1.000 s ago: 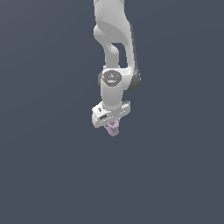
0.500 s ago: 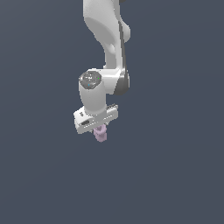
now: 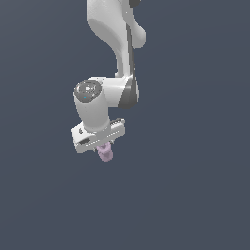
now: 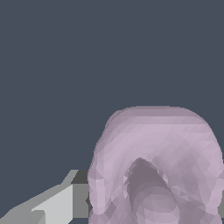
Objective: Pick up the object and move it to a goal position.
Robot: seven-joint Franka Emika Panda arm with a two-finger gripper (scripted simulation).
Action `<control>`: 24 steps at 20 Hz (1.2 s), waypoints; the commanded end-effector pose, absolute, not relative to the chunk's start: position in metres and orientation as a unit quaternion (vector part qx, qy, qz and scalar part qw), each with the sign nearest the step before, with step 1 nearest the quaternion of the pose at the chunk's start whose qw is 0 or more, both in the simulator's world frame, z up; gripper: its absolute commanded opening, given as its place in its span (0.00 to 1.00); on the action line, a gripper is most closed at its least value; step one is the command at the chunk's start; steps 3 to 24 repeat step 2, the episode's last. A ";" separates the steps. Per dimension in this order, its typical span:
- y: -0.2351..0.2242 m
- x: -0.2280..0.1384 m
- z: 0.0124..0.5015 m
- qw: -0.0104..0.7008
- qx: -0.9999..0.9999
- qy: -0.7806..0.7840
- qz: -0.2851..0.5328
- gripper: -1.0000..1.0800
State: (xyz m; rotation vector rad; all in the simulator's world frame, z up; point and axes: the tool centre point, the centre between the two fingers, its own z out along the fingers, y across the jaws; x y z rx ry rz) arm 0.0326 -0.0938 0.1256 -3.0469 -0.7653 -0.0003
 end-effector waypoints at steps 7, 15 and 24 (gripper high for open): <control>-0.096 0.035 0.127 0.000 -0.970 -0.244 0.000 0.00; -0.096 0.035 0.127 0.000 -0.970 -0.244 0.000 0.00; -0.096 0.035 0.127 0.000 -0.970 -0.244 0.000 0.00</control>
